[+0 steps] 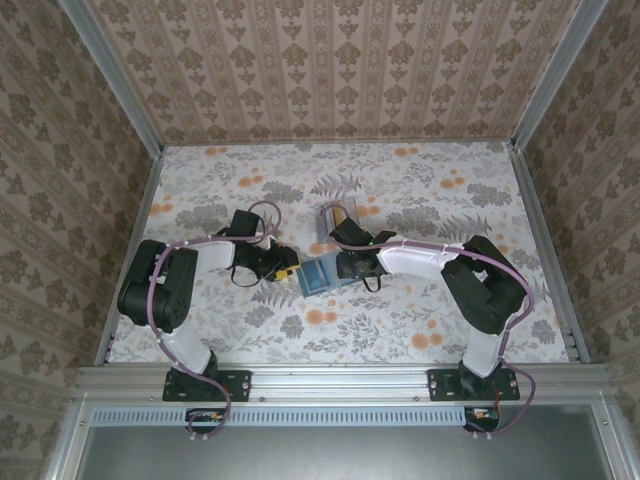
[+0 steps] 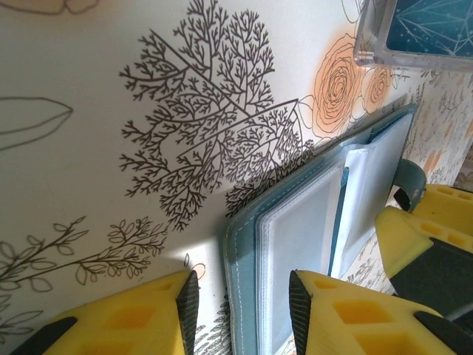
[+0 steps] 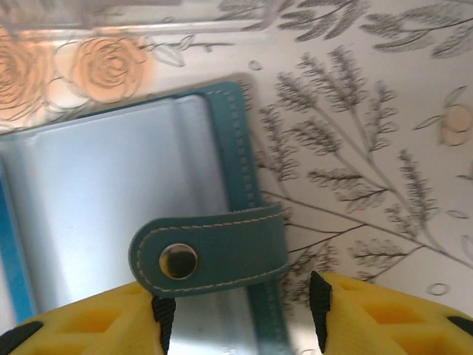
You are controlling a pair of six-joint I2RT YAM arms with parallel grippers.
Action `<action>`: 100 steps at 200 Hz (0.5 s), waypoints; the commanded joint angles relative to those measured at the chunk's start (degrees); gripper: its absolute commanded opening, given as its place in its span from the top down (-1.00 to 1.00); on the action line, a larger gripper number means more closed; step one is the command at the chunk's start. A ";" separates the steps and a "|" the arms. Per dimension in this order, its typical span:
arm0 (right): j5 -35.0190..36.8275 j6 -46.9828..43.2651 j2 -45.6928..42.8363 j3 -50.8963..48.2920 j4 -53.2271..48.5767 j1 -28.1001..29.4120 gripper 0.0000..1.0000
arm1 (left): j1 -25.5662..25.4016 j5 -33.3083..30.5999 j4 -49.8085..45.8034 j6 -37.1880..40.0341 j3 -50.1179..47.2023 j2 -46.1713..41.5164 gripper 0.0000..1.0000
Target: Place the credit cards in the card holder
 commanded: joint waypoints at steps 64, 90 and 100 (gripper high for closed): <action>-6.64 -5.92 -0.85 -2.26 7.54 -4.54 0.61 | -2.56 -1.02 0.81 -0.18 -0.69 1.99 0.22; -14.18 -4.89 -1.50 -4.74 11.13 -5.61 0.85 | -2.57 -1.59 1.23 0.25 -0.48 2.24 0.23; -17.45 -4.23 -1.35 -5.18 12.00 -5.54 0.91 | -2.57 -1.57 1.61 -0.13 -0.43 2.59 0.23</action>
